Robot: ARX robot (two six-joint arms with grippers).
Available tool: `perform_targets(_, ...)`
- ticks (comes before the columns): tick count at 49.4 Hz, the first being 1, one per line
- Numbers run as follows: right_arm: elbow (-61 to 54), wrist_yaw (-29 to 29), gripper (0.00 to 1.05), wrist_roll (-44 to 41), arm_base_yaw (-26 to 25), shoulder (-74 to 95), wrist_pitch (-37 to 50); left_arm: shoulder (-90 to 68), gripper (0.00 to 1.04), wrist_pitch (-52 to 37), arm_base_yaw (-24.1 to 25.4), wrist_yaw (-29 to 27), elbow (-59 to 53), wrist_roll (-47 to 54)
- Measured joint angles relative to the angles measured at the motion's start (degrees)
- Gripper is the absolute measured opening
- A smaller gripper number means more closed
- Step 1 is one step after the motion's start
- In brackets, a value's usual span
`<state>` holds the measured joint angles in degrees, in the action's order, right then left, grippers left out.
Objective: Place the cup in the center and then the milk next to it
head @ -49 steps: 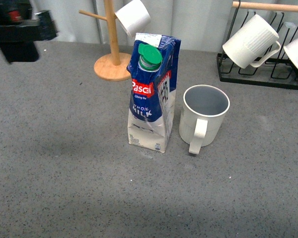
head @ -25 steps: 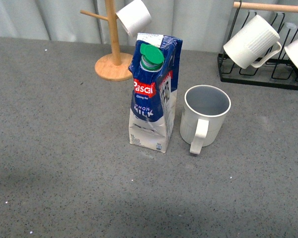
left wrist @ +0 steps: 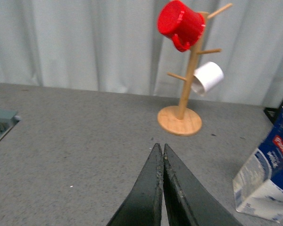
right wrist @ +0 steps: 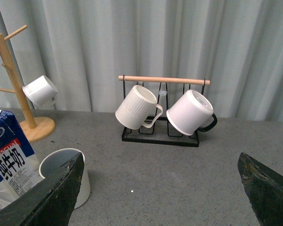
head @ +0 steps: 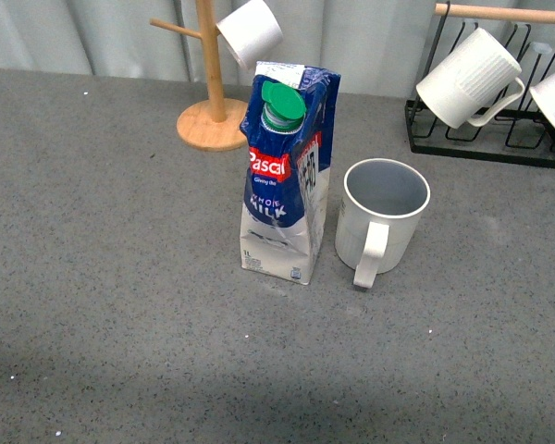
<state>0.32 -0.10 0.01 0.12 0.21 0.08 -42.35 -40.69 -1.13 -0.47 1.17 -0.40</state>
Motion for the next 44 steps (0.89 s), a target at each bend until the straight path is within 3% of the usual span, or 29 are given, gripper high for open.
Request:
perform_targets(22,0.0,0.0,0.95,0.0,0.0,0.0,0.0,20.0,0.04,18.3,1.0,0.4,-0.1,0.0)
perform_targets(44,0.0,0.0,0.95,0.0,0.0,0.0,0.0,29.0,0.04,27.1,1.0,0.4,-0.1,0.0)
